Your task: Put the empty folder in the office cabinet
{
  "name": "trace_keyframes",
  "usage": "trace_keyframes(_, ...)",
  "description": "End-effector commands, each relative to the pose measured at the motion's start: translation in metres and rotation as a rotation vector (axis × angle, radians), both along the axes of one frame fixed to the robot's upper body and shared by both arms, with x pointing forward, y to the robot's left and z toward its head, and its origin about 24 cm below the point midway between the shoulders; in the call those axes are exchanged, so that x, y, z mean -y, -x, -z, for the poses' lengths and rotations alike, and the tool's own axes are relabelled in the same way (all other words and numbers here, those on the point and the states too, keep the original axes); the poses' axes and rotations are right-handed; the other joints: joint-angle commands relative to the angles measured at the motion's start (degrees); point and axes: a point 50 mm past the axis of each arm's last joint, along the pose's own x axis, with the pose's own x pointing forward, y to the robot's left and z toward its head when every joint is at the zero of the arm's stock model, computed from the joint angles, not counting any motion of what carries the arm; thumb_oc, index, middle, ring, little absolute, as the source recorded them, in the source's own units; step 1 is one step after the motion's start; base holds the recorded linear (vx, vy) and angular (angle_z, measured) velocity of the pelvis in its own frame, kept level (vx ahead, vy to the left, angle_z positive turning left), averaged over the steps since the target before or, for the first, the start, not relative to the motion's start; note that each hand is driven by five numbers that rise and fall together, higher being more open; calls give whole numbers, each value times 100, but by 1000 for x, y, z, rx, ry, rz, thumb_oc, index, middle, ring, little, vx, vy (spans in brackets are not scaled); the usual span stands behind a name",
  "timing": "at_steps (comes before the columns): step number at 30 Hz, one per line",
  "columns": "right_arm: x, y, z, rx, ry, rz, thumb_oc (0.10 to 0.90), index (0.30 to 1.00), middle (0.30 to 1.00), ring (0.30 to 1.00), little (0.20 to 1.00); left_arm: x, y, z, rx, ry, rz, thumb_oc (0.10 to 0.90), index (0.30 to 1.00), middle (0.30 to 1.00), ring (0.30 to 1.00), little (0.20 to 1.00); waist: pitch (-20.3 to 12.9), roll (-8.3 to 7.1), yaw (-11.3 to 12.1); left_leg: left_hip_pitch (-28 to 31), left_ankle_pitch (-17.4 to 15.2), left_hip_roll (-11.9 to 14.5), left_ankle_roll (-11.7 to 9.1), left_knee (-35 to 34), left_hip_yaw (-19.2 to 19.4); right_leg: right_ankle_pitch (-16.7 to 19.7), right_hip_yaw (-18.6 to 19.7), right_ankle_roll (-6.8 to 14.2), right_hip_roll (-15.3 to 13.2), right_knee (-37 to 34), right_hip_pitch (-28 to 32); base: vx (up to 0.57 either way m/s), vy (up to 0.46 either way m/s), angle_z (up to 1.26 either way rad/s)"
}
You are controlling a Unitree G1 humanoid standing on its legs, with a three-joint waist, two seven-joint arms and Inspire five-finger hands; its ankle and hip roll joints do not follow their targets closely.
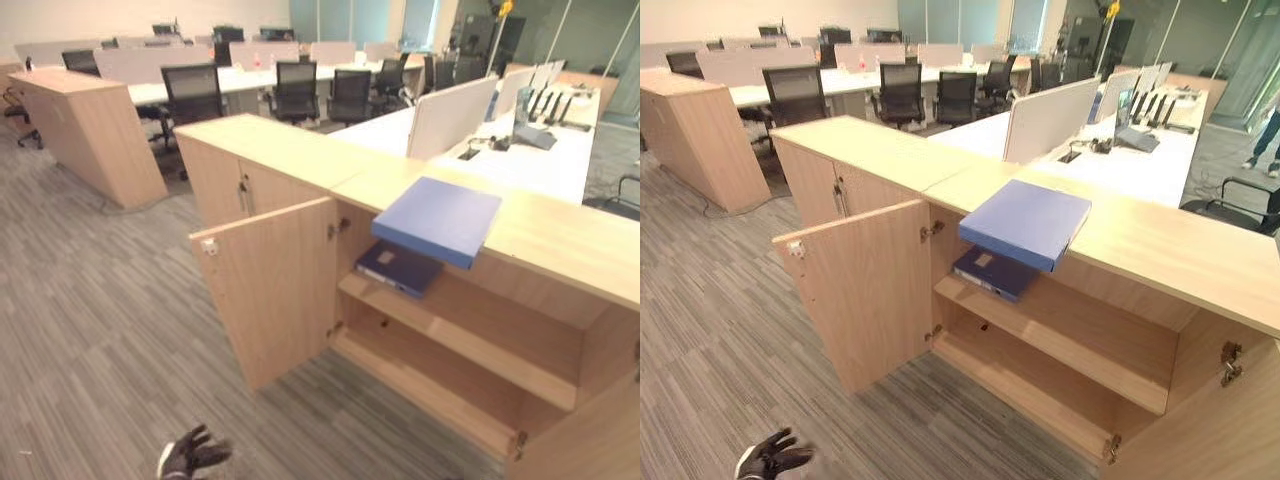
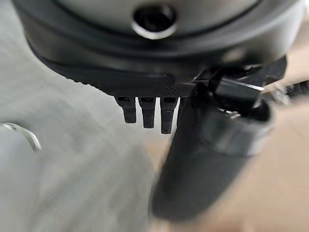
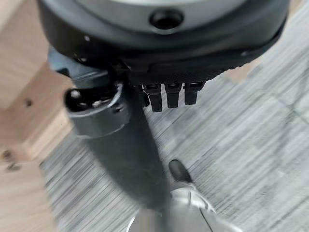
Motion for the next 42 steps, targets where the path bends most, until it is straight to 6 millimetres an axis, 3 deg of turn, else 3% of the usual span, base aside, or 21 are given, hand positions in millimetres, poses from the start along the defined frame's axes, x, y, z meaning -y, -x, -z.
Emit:
trace_keyframes(1,-10,-52,-9,181,-41,33,800,900,900,900,900,3,-1,0,-16,23,62,800,900,900,900,900,511,30,572,72,1057,-480,462,-1251,-322,634,-813,1102,-992,-442,513,182,374,-72)
trace_keyframes(2,-9,-54,-10,186,-35,27,800,900,900,900,900,8,-7,-4,15,40,83,800,900,900,900,900,535,118,632,-37,1284,-448,405,-1622,-629,591,-676,1128,-1013,-390,550,191,356,-69)
trace_keyframes(4,-6,-56,-11,187,-23,19,800,900,900,900,900,14,-14,-10,55,61,113,800,900,900,900,900,545,239,637,-240,1322,-366,280,-1781,-934,548,-467,1163,-1104,-312,621,224,401,-91)
trace_keyframes(5,-4,-54,-11,169,-11,-7,800,900,900,900,900,19,-16,-13,69,84,142,800,900,900,900,900,399,397,570,-76,1114,-447,331,-1781,-1042,527,-289,1259,-1148,-273,695,208,351,-104)
trace_keyframes(8,-2,-47,-9,141,-6,-4,800,900,900,900,900,26,-18,-16,84,113,178,800,900,900,900,900,225,489,452,158,921,-634,459,-1781,-926,597,-185,1366,-1320,-258,799,219,376,-64)
trace_keyframes(10,-3,-41,-8,124,-19,16,800,900,900,900,900,26,-20,-23,101,101,248,800,900,900,900,900,88,463,281,382,658,-1090,720,-1781,-779,788,-43,1534,-1686,-221,847,230,490,-35)
trace_keyframes(11,-3,-41,-7,124,-19,16,800,900,900,900,900,26,-20,-23,100,101,249,800,900,900,900,900,85,445,291,390,642,-1115,737,-1781,-763,798,-31,1552,-1716,-215,843,161,369,-40)
trace_keyframes(14,-12,-42,-6,124,-34,-20,800,900,900,900,900,22,-22,-31,117,69,324,800,900,900,900,900,37,334,211,582,256,-1704,1075,-1781,-614,1123,170,1786,-2176,-89,687,130,345,-49)
trace_keyframes(17,-21,-50,-6,149,-59,-44,800,900,900,900,900,27,-25,-37,127,55,428,800,900,900,900,900,34,322,142,659,79,-1932,1216,-1781,-378,1470,121,1931,-2410,-32,543,56,282,-41)
trace_keyframes(18,-25,-55,-7,169,-68,-43,800,900,900,900,900,32,-29,-44,152,53,510,800,900,900,900,900,21,354,91,686,6,-2020,1274,-1781,-251,1675,-78,1982,-2518,20,496,23,186,-78)
trace_keyframes(20,-29,-58,-7,182,-79,-35,800,900,900,900,900,35,-32,-49,168,55,547,800,900,900,900,900,14,358,64,699,-28,-2070,1303,-1781,-204,1761,-158,2008,-2561,32,485,29,141,-72)
trace_keyframes(24,-42,-62,-6,235,-151,123,800,900,900,900,900,53,-38,-55,215,181,545,800,900,900,900,900,-5,440,-96,808,-152,-2267,1412,-1781,-19,2044,-510,2048,-2755,207,495,48,161,-10)
trace_keyframes(29,-63,-68,-6,263,-233,180,800,900,900,900,900,66,-46,-64,252,225,574,800,900,900,900,900,37,523,-180,919,-249,-2310,1466,-1781,116,2100,-978,2048,-2959,693,504,17,96,-21)
trace_keyframes(32,-78,-72,-7,283,-291,177,800,900,900,900,900,69,-50,-67,268,219,597,800,900,900,900,900,37,488,-203,968,-256,-2327,1470,-1781,124,2059,-1017,2048,-2966,769,513,23,-22,-15)
trace_keyframes(37,-86,-86,-12,319,-319,123,800,900,900,900,900,69,-58,-76,319,162,614,800,900,900,900,900,36,395,-108,832,-149,-2231,1386,-1781,107,1888,-463,2032,-2762,460,488,-10,-177,-6)
trace_keyframes(38,-89,-94,-15,330,-320,69,800,900,900,900,900,68,-58,-78,326,139,634,800,900,900,900,900,14,322,49,712,-56,-2125,1323,-1781,191,1892,-479,2048,-2676,97,569,-26,-256,-25)
trace_keyframes(39,-90,-94,-15,330,-320,69,800,900,900,900,900,68,-58,-78,325,138,634,800,900,900,900,900,6,320,62,707,-51,-2117,1316,-1781,204,1908,-467,2048,-2660,68,563,-34,-319,-32)
trace_keyframes(42,-93,-108,-22,363,-323,-9,800,900,900,900,900,61,-57,-74,297,125,615,800,900,900,900,900,51,245,126,552,146,-1776,1138,-1781,307,1844,52,2033,-2465,-233,374,32,-389,-36)
